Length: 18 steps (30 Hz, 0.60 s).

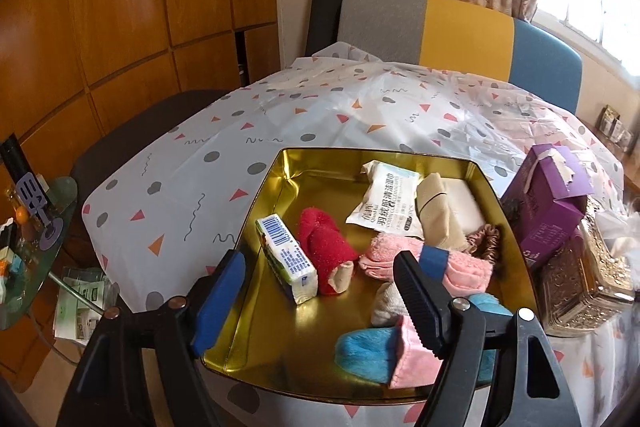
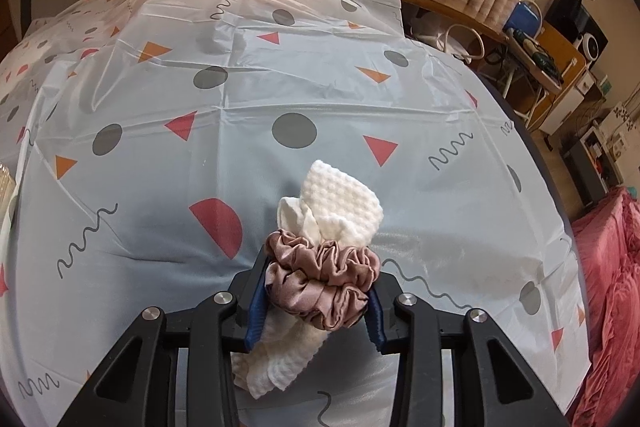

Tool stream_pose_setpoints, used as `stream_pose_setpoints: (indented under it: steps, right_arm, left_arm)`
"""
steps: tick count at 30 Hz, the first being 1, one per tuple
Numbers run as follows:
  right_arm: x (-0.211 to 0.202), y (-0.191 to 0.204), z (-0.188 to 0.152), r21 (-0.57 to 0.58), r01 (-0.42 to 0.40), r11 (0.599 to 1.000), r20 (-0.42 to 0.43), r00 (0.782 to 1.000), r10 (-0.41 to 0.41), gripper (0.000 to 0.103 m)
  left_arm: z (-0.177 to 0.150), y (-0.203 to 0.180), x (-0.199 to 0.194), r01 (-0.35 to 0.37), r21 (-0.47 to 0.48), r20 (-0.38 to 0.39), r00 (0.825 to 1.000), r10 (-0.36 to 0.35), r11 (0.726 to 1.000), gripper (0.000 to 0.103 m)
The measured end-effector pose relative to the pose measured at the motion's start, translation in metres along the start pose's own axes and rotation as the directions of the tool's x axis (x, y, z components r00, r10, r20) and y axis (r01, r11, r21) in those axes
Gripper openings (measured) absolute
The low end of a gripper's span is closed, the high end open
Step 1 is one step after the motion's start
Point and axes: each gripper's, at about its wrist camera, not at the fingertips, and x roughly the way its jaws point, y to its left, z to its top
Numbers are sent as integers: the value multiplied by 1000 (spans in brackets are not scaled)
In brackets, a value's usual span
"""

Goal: Organize soft objects
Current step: 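Carry the waffle cloth and scrunchie into the gold tray and open the right gripper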

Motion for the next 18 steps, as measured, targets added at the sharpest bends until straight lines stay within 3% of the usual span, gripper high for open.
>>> stream_pose_setpoints:
  steps: [12, 18]
  right_arm:
    - [-10, 7, 1, -1, -11, 1000, -41, 999, 11, 38]
    - [-62, 18, 17, 19, -74, 997, 71, 995, 72, 38]
  left_arm:
    - [-2, -5, -5, 12, 29, 2, 1000, -12, 999, 79]
    - [-3, 0, -5, 22, 19, -1, 1000, -22, 1000, 80]
